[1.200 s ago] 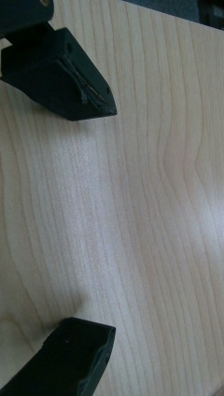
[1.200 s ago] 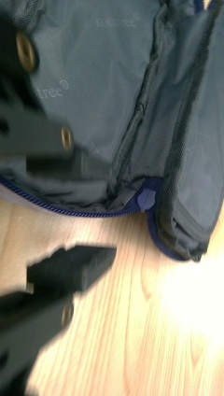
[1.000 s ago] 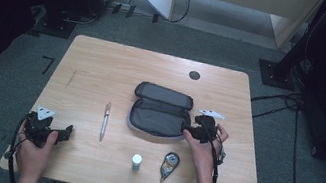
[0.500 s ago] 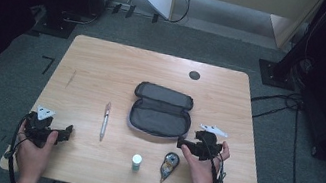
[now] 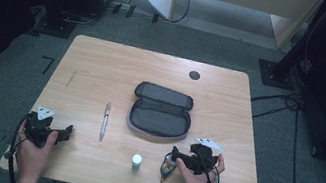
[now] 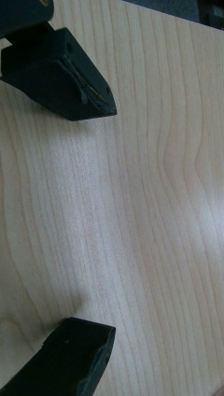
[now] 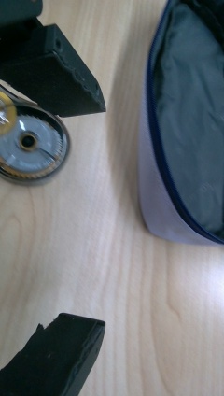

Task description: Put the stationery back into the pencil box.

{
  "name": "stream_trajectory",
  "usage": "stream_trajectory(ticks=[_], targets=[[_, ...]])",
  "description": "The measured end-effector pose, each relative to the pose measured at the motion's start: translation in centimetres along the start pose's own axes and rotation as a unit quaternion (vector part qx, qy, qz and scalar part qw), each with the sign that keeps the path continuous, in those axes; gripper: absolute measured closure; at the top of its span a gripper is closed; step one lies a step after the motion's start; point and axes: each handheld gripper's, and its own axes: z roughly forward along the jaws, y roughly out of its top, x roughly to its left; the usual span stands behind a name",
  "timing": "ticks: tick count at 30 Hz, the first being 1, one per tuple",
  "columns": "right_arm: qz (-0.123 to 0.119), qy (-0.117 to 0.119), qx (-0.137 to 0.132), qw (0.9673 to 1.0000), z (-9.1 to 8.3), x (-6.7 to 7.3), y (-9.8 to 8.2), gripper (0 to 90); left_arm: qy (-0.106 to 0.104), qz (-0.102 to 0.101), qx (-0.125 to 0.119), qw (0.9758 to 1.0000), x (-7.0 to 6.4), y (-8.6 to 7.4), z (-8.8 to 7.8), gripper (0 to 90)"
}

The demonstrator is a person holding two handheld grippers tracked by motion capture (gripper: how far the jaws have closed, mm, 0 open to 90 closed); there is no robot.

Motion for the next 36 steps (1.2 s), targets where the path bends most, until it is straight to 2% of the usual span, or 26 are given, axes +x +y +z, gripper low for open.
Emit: stream_trajectory(ticks=[5, 6, 9, 15, 19, 21, 24, 26, 28, 32, 36], targets=[[0.005, 0.016, 0.013, 0.9998, 0.2, 0.9, -1.2, 0.9, 0.0, 0.0, 0.0, 1.0, 0.0, 0.0, 0.0, 0.0], [0.002, 0.025, 0.019, 0.9995, 0.3, 1.2, -1.5, 1.0, 0.0, 0.0, 0.0, 1.0, 0.0, 0.0, 0.0, 0.0], [-0.002, 0.03, 0.026, 0.9992, 0.5, 2.0, -2.0, 1.4, 0.0, 0.0, 0.0, 1.0, 0.0, 0.0, 0.0, 0.0], [-0.012, 0.013, 0.024, 0.9995, 0.3, 3.4, -3.3, 4.9, 0.0, 0.0, 0.0, 1.0, 0.0, 0.0, 0.0, 0.0], [-0.019, 0.006, 0.019, 0.9996, 0.3, 3.7, -4.3, 9.4, 0.0, 0.0, 0.0, 1.0, 0.0, 0.0, 0.0, 0.0], [-0.026, 0.0, 0.008, 0.9996, 0.1, 3.7, -4.7, 14.3, 0.0, 0.0, 0.0, 1.0, 0.0, 0.0, 0.0, 0.0], [-0.039, 0.007, 0.008, 0.9992, -0.1, 4.0, -5.0, 18.1, 0.0, 0.0, 0.0, 1.0, 0.0, 0.0, 0.0, 0.0], [-0.064, 0.0, 0.003, 0.998, -0.2, 4.3, -5.4, 24.7, 0.0, 0.0, 0.0, 1.0, 0.0, 0.0, 0.0, 0.0], [-0.076, -0.003, -0.002, 0.9971, -0.2, 4.4, -5.6, 29.3, -0.002, 0.003, 0.001, 1.0, -0.1, 0.0, 0.0, 0.0], [-0.097, -0.002, -0.011, 0.9952, -0.3, 3.7, -5.6, 44.0, -0.002, 0.003, 0.001, 1.0, -0.1, 0.0, 0.0, 0.0], [-0.096, 0.015, -0.019, 0.9951, -0.4, 2.5, -5.4, 49.2, -0.002, 0.003, 0.001, 1.0, -0.1, 0.0, 0.0, 0.0]])
